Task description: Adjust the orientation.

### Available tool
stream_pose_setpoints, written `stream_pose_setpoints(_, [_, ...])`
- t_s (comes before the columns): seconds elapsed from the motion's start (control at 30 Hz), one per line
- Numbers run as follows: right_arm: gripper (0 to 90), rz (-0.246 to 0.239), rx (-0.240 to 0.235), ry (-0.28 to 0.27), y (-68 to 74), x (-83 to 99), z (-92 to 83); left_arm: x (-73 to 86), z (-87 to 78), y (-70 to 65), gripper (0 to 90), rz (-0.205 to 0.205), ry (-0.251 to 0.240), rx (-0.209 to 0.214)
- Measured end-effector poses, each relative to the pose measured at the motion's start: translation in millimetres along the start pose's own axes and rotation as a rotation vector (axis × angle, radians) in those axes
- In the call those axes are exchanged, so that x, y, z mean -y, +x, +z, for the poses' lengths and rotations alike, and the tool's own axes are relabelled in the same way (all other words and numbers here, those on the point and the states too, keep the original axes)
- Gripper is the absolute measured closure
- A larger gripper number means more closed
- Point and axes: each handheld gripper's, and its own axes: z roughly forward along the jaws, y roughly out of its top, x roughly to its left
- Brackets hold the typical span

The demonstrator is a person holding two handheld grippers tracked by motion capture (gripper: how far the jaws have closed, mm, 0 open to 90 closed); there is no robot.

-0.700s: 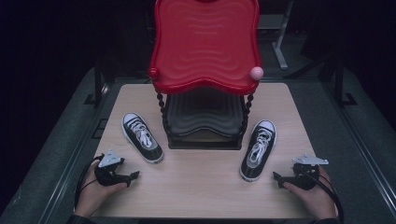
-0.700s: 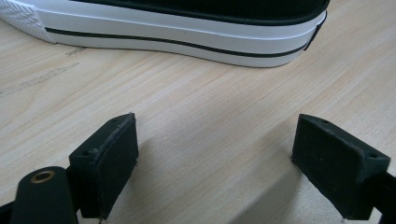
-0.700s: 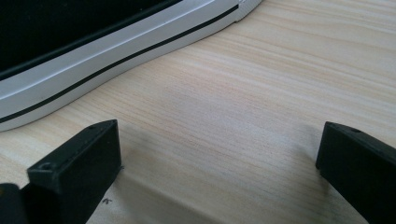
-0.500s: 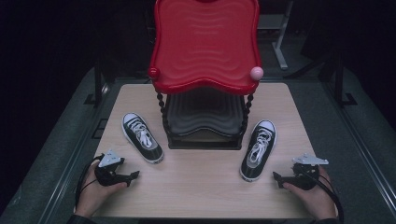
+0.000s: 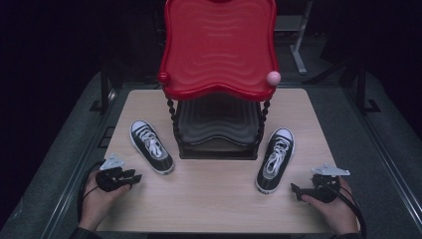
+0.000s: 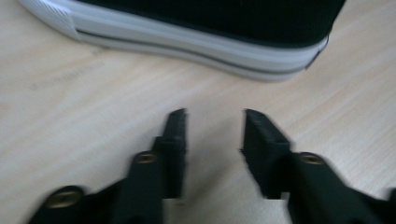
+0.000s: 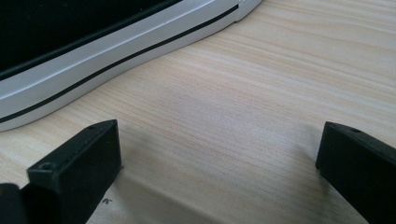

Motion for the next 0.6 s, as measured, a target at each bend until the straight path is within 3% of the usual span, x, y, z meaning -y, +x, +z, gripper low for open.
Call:
stream_pose_setpoints(0.03, [0.0,0.0,0.0,0.0,0.0,0.0,0.0,-6.6,-1.8,4.7,75.7,-0.016,0.003,-0.018])
stream_pose_setpoints(0.17, [0.0,0.0,0.0,0.0,0.0,0.0,0.0,-19.9,-5.7,16.4,89.9,-0.035,-0.003,-0.025])
stream_pose_setpoints(0.33, [0.0,0.0,0.0,0.0,-0.2,-0.1,0.1,-38.4,-7.6,28.9,90.0,-0.054,-0.004,-0.031])
stream_pose_setpoints(0.37, [0.0,0.0,-0.001,0.0,-0.3,-0.1,0.1,-49.8,-7.8,35.1,90.0,-0.06,-0.011,-0.037])
stream_pose_setpoints(0.47, [0.0,0.0,-0.001,0.0,-0.3,-0.1,0.2,-61.6,-7.5,41.4,90.0,-0.061,-0.015,-0.049])
stream_pose_setpoints(0.6, [0.0,-0.001,-0.002,0.001,-0.7,-0.3,0.2,-87.0,-0.2,60.6,90.0,-0.081,-0.025,-0.085])
